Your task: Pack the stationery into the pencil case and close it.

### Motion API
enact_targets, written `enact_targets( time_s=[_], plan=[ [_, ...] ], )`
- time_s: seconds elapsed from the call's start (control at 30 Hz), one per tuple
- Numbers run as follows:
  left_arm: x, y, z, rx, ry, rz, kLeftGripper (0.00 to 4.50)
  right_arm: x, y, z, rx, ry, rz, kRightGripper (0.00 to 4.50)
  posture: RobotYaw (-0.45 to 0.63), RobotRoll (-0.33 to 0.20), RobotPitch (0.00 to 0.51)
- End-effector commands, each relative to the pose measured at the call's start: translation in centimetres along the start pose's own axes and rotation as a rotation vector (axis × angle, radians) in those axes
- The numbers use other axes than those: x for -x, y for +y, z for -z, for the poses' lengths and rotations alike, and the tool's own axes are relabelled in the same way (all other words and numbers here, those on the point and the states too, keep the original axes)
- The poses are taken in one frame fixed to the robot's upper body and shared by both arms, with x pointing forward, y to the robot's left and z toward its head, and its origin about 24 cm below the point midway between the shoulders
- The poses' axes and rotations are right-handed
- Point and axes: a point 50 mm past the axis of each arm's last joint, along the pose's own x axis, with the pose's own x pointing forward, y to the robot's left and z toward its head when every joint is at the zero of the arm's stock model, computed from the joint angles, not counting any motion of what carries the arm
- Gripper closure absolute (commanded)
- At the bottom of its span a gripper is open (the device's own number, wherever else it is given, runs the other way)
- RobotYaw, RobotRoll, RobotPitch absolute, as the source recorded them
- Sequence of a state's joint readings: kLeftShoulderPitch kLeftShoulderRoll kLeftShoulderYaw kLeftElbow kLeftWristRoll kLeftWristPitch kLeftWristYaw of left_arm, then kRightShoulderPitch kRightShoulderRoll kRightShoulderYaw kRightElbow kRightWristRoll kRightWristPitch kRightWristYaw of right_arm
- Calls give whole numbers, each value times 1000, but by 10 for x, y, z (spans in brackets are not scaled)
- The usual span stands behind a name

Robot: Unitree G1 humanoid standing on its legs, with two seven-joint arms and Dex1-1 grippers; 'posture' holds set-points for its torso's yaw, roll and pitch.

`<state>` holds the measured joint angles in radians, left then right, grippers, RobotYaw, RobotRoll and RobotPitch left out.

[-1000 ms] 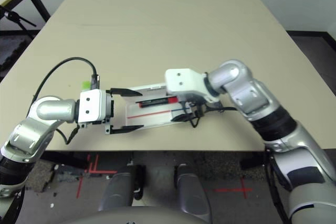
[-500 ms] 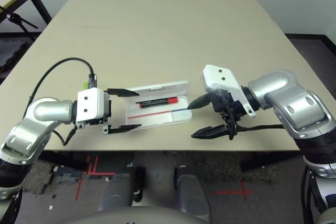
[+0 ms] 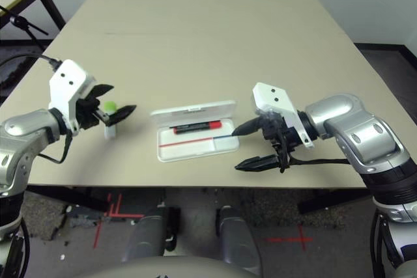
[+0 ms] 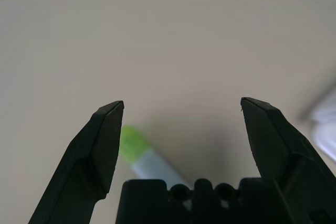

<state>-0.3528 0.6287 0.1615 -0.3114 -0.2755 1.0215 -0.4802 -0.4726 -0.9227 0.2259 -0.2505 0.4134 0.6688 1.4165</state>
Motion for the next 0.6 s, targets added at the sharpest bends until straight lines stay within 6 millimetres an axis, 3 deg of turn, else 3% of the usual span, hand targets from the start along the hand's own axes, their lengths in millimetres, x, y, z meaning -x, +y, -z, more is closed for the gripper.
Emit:
enact_targets(
  time_s=[0.03,0.33,0.6],
  plan=[
    [-7,15,16,135,153,-208,0,-5,-2,-3,20,3,-9,42,118,0,110],
    [-29,6,35,289,248,-387,0,-13,-4,-5,36,9,-14,42,106,0,118],
    [-30,-2,45,320,307,-419,0,-12,-4,0,35,16,-5,42,96,0,123]
  ],
)
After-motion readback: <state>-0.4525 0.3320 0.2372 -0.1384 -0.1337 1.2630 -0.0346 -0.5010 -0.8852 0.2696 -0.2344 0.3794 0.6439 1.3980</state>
